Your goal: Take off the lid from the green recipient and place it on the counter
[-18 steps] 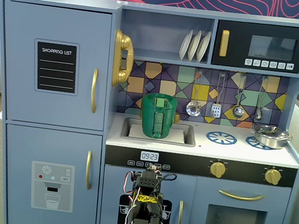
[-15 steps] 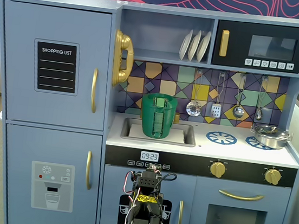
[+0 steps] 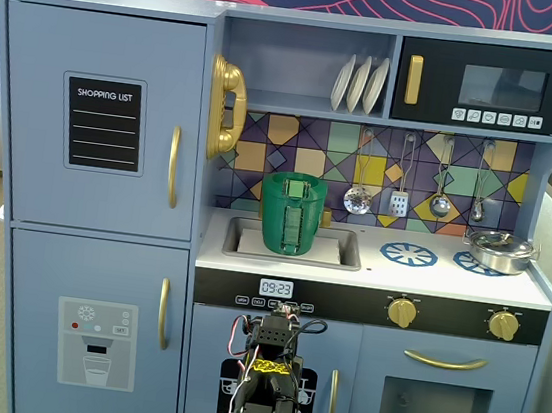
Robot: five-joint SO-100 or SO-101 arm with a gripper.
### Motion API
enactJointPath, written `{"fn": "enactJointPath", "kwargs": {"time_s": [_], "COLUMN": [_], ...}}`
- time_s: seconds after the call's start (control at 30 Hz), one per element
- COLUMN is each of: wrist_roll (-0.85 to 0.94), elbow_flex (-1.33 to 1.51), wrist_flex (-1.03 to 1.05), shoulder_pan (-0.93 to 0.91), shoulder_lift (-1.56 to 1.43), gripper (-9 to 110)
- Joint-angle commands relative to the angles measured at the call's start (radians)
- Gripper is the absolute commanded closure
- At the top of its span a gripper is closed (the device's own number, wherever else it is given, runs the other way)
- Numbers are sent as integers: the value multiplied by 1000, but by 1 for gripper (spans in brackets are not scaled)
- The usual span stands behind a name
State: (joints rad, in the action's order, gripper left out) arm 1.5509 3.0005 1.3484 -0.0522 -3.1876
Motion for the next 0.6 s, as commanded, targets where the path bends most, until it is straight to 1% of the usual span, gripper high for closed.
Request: {"fn": "enactJointPath", "kwargs": {"time_s": [0.0, 0.03, 0.1, 0.2, 0.3, 0.43, 0.47, 0.57], "wrist_roll": [5, -15, 48, 110, 104, 34, 28, 44], "elbow_flex": [-49, -94, -229, -474, -681, -759, -761, -776], "wrist_flex": [-2, -48, -164, -417, -624, -940, -1000, -1083], "shoulder_pan": [-26, -17, -11, -2, -11, -9, -14, -48], "shoulder_lift": [9, 20, 77, 219, 376, 469, 488, 522], "gripper": [101, 101, 101, 101, 101, 78, 75, 66]}}
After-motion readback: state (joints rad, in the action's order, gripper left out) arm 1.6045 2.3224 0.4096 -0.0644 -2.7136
